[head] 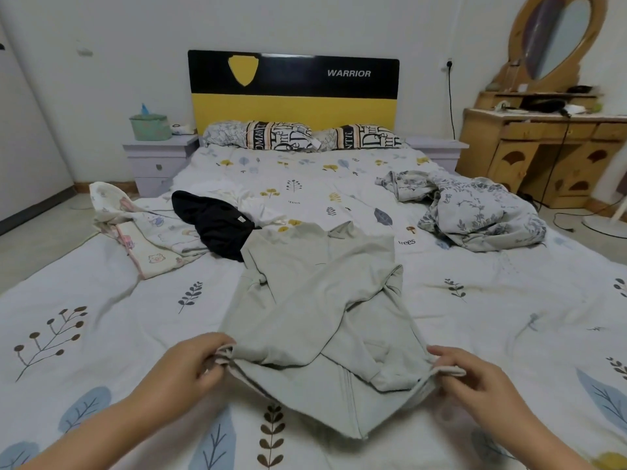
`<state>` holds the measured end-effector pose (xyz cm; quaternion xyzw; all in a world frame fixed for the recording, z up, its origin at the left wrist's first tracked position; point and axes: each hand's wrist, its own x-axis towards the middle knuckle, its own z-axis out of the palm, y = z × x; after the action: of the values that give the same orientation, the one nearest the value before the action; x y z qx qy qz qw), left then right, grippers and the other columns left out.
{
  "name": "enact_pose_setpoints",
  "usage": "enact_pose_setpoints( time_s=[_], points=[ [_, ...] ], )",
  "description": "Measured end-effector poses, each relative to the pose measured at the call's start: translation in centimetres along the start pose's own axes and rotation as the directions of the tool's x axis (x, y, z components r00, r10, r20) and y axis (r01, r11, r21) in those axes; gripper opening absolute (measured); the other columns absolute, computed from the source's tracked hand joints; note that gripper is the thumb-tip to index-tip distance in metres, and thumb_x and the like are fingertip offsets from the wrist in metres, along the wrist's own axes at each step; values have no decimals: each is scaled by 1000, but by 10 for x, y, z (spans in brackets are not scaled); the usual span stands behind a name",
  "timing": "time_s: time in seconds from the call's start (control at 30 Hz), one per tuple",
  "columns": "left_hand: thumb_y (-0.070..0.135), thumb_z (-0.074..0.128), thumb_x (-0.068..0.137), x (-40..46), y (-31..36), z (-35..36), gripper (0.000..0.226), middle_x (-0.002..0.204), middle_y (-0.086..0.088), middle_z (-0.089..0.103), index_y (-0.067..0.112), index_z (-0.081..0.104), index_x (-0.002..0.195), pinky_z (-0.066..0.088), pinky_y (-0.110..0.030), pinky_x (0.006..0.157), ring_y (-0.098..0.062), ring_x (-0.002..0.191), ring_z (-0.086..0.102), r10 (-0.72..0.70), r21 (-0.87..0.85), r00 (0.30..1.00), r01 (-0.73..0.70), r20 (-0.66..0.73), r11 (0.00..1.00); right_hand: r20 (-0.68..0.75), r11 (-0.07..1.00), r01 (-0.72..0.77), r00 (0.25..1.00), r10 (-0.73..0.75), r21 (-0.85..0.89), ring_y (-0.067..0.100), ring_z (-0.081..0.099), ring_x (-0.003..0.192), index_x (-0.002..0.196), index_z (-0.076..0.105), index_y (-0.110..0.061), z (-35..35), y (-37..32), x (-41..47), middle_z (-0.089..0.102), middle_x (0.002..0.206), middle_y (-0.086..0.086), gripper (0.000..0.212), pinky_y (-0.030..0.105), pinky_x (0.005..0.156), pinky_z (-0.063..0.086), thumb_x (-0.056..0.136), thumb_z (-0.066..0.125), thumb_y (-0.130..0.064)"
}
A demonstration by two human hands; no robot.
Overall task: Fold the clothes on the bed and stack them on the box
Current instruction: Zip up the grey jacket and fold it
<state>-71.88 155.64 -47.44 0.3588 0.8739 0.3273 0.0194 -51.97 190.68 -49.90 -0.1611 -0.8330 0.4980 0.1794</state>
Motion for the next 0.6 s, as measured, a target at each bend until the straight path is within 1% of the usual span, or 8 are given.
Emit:
enact_pose_setpoints(
  time_s=[0.13,0.23,0.27,0.33,0.4,0.47,0.53,0.6],
  points=[
    [4,59,83,36,12,-16,35,72,8,64,38,56,86,54,-38,58,-10,58,57,-100,-167,994,92,-41,982,4,977,-84,996,85,194,7,64,94,78,76,-20,-3,-14,30,72,102,-11,32,20,85,46,82,61,8],
    [3,59,86,65,15,-24,33,68,5,63,34,61,76,54,-32,50,-7,53,57,-133,-277,989,112,-60,954,9,926,-110,993,115,360,11,62,93,87,70,1,-6,-23,57,74,99,-5,9,16,81,47,83,62,0],
    [3,60,87,74,14,-26,33,68,2,63,34,62,74,54,-30,49,-8,51,56,-137,-296,988,109,-74,949,33,907,-110,994,106,407,12,62,92,92,65,8,-6,-25,68,73,99,0,26,19,79,48,77,70,-13],
    [4,60,88,93,11,-28,33,69,-2,63,33,64,73,51,-27,46,-6,50,55,-143,-336,984,101,-104,936,62,872,-112,994,94,477,17,64,85,96,61,8,-9,-23,88,71,95,11,76,24,72,52,46,87,-43],
    [4,59,89,113,5,-29,30,69,-2,64,31,64,76,50,-27,45,-4,51,53,-158,-367,978,100,-133,925,35,832,-101,995,97,546,18,68,77,96,64,0,-6,-27,107,71,87,13,88,22,63,55,31,90,-52],
    [6,57,90,133,-1,-27,25,66,3,63,26,65,79,47,-24,43,-2,49,52,-186,-388,969,111,-162,915,-4,809,-96,993,120,580,13,70,71,95,65,-4,-3,-31,128,73,82,9,56,19,57,54,56,85,-40],
    [6,56,91,154,-6,-25,20,65,7,64,21,66,81,46,-21,42,-1,48,53,-215,-407,958,122,-190,905,-60,807,-103,984,169,582,10,69,67,93,64,-6,1,-32,152,73,78,6,12,18,55,54,88,59,-15],
    [8,55,92,176,-11,-24,14,67,4,65,16,65,87,44,-18,39,1,47,54,-236,-413,949,132,-210,901,-108,822,-120,971,214,556,10,69,66,95,64,-6,2,-30,177,73,76,3,15,19,57,55,94,49,-8]
  ],
)
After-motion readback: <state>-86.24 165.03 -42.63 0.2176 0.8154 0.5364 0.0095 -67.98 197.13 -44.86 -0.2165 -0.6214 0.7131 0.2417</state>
